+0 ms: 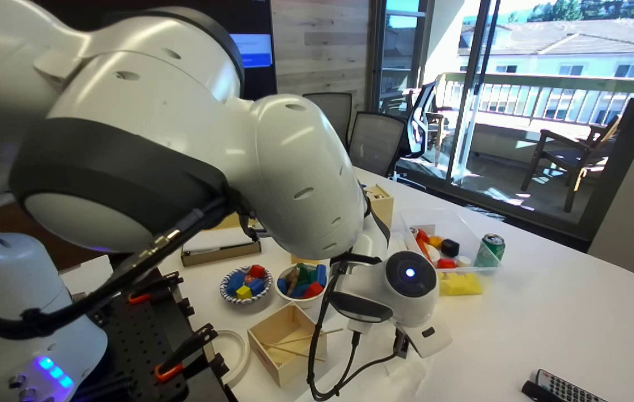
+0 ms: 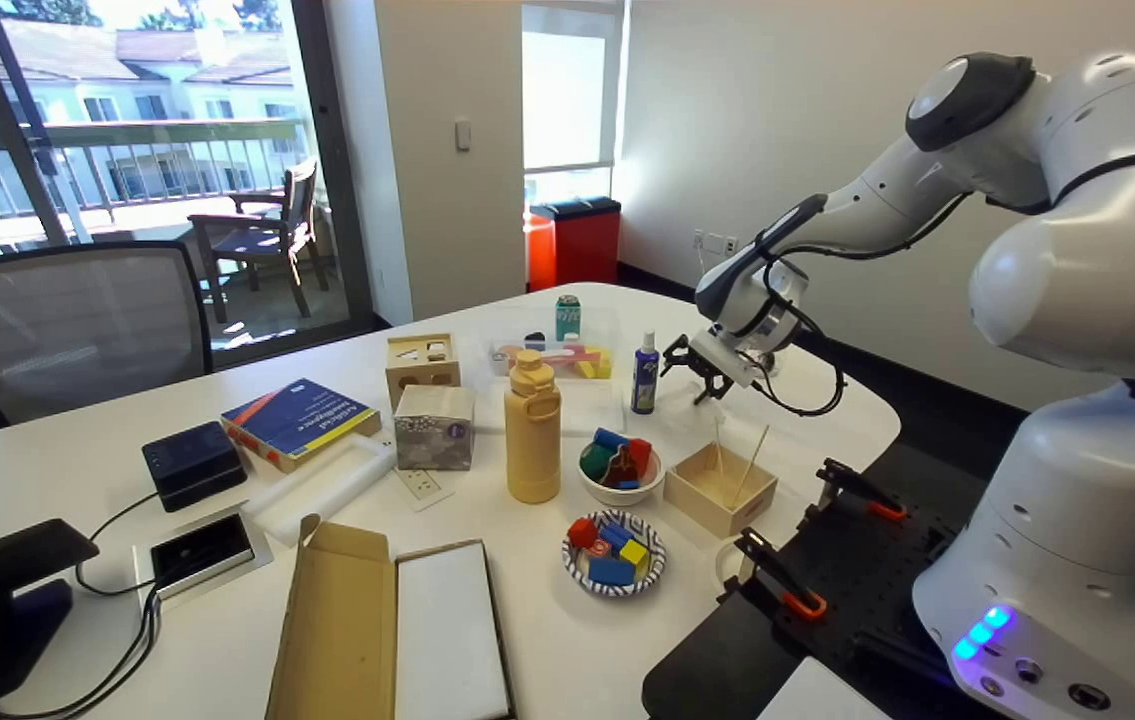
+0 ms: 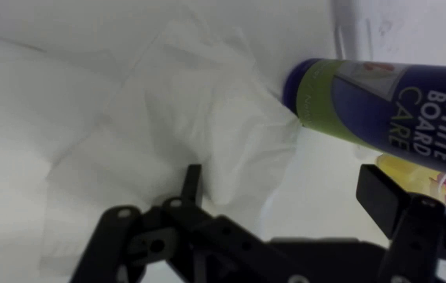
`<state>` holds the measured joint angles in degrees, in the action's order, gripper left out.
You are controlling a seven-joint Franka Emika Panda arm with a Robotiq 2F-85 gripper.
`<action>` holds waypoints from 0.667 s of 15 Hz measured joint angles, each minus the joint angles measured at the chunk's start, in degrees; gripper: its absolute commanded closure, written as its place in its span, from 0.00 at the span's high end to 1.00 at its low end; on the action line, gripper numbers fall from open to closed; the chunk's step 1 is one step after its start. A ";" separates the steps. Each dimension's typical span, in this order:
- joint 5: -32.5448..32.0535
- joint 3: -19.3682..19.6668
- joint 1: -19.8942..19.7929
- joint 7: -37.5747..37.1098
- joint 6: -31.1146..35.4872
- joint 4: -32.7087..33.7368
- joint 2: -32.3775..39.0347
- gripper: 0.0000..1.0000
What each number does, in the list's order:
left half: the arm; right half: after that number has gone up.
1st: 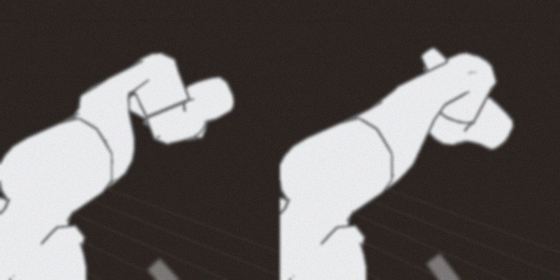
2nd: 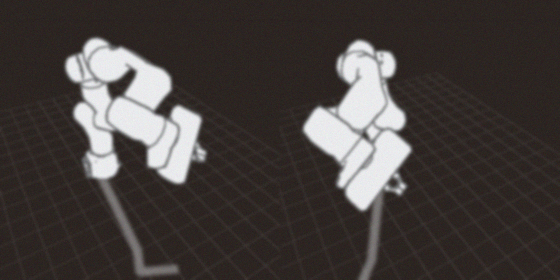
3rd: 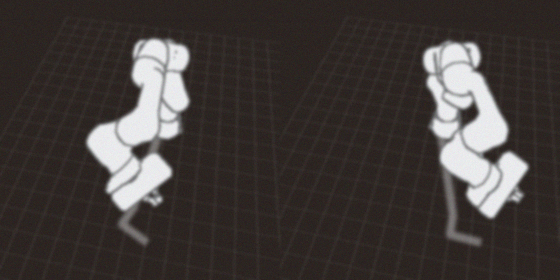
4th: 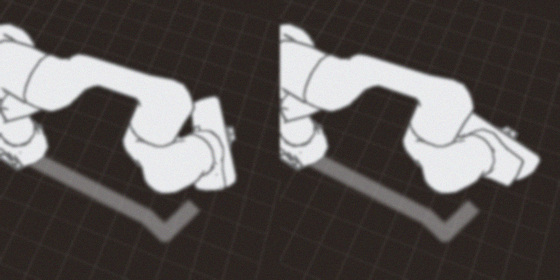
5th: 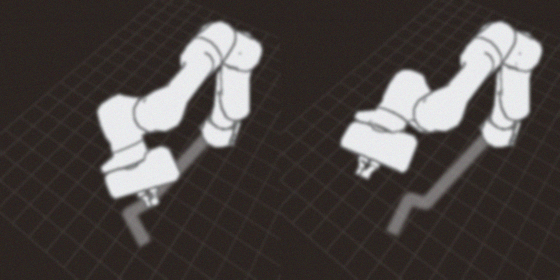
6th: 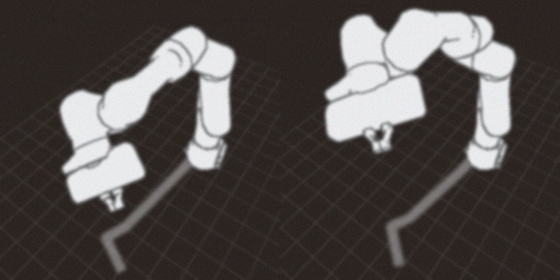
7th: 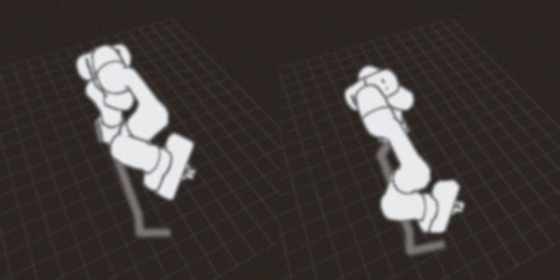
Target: Unfold the white napkin on the right.
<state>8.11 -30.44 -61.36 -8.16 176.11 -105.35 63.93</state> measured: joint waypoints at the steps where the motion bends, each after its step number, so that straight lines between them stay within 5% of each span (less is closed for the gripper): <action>1: 0.84 -1.49 -1.48 0.87 -2.47 0.00 0.00 1.00; 6: 7.50 -4.15 -5.45 6.03 -13.70 0.20 -0.02 1.00; 10: 11.96 -4.16 -5.65 9.34 -15.63 0.41 -0.11 1.00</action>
<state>20.07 -34.60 -67.01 1.19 160.49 -104.94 63.82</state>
